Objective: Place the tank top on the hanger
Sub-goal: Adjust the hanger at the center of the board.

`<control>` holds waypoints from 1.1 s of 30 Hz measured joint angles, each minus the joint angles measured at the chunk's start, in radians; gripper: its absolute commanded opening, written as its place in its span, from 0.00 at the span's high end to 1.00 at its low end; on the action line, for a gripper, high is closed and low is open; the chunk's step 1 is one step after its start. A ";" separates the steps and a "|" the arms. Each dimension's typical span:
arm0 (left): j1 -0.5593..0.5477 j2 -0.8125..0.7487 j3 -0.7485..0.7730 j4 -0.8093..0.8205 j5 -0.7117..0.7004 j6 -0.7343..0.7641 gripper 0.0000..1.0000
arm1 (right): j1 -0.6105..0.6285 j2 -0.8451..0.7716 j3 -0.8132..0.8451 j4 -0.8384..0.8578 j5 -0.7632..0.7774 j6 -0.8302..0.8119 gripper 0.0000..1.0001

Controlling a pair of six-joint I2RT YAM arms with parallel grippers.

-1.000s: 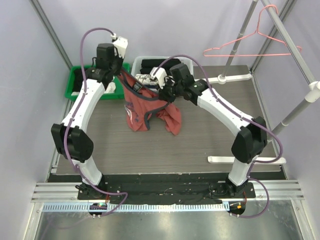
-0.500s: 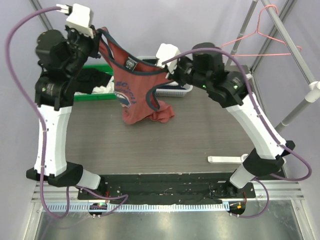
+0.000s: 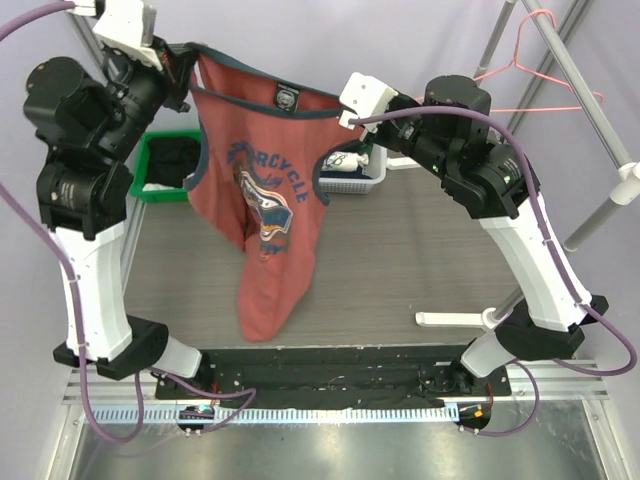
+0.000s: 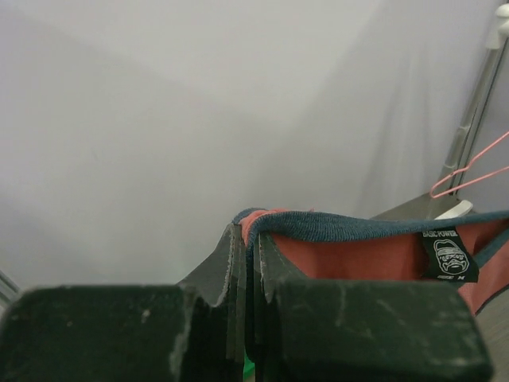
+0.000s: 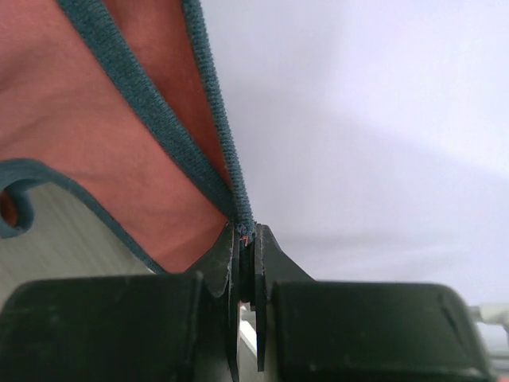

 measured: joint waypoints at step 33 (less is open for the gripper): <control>-0.051 0.058 -0.937 0.293 -0.238 0.111 1.00 | -0.023 0.098 -0.734 0.406 0.185 0.042 0.99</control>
